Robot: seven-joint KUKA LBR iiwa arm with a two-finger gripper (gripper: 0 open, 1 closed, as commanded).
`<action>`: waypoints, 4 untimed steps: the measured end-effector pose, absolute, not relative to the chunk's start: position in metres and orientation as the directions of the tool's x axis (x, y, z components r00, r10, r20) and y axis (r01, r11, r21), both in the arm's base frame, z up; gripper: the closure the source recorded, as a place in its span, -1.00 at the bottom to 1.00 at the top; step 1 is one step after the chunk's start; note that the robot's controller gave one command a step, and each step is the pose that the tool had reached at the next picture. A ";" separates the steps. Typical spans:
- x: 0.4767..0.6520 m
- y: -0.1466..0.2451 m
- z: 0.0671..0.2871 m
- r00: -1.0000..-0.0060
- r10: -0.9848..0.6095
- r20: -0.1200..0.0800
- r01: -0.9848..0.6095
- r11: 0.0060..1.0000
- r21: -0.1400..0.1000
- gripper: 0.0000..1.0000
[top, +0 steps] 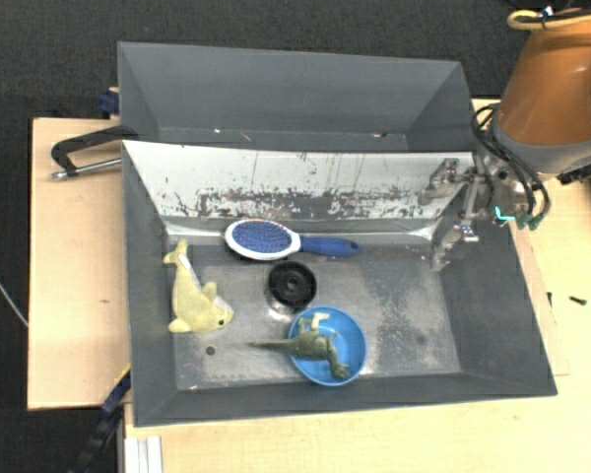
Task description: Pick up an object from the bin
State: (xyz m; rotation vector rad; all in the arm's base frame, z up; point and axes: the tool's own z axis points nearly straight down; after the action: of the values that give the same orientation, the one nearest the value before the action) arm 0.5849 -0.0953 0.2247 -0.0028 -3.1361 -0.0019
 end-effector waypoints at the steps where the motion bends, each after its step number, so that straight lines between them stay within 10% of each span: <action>1: 0.596 -0.052 0.084 -0.998 0.066 -0.009 0.066 0.998 0.002 -1.00; 2: 0.599 0.027 0.103 -1.000 -0.018 -0.009 -0.018 1.000 0.005 -1.00; 4: 0.600 0.009 0.075 -0.959 0.283 -0.001 0.283 0.959 0.004 -1.00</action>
Offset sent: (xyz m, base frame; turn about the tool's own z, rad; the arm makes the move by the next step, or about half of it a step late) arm 0.0094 0.0454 -0.1547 0.0642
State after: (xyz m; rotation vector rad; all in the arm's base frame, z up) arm 0.6003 0.0090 0.0748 -0.4493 -3.1105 -0.0056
